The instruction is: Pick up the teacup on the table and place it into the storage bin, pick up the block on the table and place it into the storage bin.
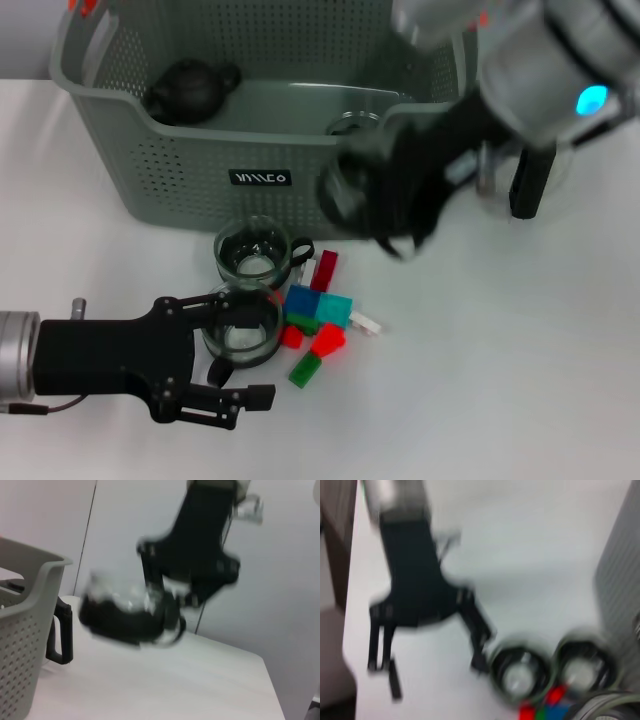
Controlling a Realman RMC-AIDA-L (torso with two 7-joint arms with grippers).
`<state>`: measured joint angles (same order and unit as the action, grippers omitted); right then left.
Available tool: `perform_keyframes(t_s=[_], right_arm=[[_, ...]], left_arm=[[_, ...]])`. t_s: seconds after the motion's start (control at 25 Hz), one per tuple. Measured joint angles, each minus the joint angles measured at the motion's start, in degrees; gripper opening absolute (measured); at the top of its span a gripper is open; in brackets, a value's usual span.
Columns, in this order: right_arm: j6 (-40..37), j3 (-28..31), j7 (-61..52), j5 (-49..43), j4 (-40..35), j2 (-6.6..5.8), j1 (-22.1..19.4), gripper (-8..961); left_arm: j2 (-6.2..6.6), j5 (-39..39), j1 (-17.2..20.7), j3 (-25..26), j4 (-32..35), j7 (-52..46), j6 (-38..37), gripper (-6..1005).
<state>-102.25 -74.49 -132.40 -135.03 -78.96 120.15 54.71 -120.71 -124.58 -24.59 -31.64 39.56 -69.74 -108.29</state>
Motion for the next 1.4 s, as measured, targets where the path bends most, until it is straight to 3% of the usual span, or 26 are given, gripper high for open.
perform_keyframes(t_s=[0.16,0.44,0.68,0.92,1.12,1.4], right_arm=[[2.30,4.78,-0.40,0.03,-2.30,0.00,1.70,53],[17.27,6.70,-1.04,-2.49,0.56,-0.01,3.00,54],[34.17,6.20,-1.18,-4.79,13.23,0.00,4.74,54],[47.92,5.68,-0.60,-9.92,29.57,0.00,9.23,54],[52.85,5.12,-0.66,-13.41,37.95,0.04,12.25,52],[55.04,3.21,-1.13,-13.78,40.27,0.16,12.41,53]], left_arm=[[0.04,-0.02,-0.06,0.00,-0.10,0.04,0.00,935],[0.04,0.08,-0.09,0.00,-0.05,0.05,0.01,935],[0.04,0.05,-0.11,0.00,0.07,0.07,0.26,935],[0.17,-0.07,-0.11,0.00,0.11,0.07,0.45,935],[0.22,-0.07,-0.26,0.00,0.11,0.06,0.46,935],[0.22,-0.05,-0.28,0.00,0.07,0.04,0.54,935]])
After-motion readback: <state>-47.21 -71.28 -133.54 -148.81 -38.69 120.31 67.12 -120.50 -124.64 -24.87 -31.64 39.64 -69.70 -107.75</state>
